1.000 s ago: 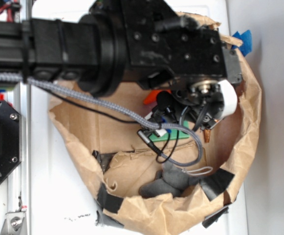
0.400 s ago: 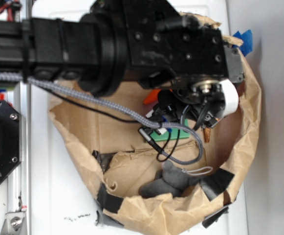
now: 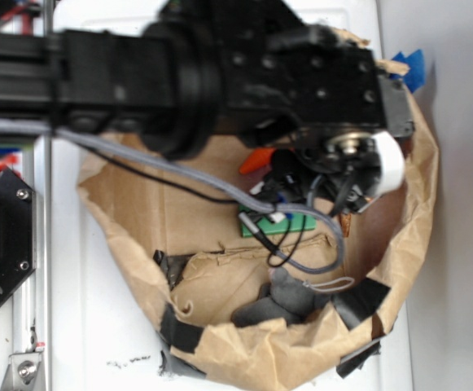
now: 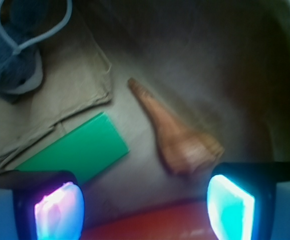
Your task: Grab the shell.
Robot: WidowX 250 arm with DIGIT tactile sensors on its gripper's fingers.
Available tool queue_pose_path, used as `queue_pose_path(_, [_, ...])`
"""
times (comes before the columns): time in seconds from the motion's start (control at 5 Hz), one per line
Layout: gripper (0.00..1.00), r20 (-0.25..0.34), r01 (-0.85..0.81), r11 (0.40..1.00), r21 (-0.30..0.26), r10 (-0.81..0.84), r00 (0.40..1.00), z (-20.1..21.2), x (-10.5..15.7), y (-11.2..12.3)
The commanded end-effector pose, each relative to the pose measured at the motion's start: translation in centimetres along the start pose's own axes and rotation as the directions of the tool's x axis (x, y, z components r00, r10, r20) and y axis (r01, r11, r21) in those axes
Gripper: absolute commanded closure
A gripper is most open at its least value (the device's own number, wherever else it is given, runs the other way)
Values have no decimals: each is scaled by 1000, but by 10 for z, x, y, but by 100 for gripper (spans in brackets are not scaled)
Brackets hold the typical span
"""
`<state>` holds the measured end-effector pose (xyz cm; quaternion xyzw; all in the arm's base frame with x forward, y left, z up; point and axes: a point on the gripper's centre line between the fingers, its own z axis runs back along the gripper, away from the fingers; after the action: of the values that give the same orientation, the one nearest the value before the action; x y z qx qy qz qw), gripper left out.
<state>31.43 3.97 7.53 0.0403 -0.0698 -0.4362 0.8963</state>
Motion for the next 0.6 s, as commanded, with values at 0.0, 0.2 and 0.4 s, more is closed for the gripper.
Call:
queue_pose_path(0.0, [0, 3, 19, 998, 61, -19, 1000, 3, 4, 26])
queue_pose_path(0.2, [0, 1, 38, 997, 64, -38, 999, 1, 7, 25])
queue_pose_path(0.4, [0, -11, 62, 994, 86, -61, 998, -1, 7, 27])
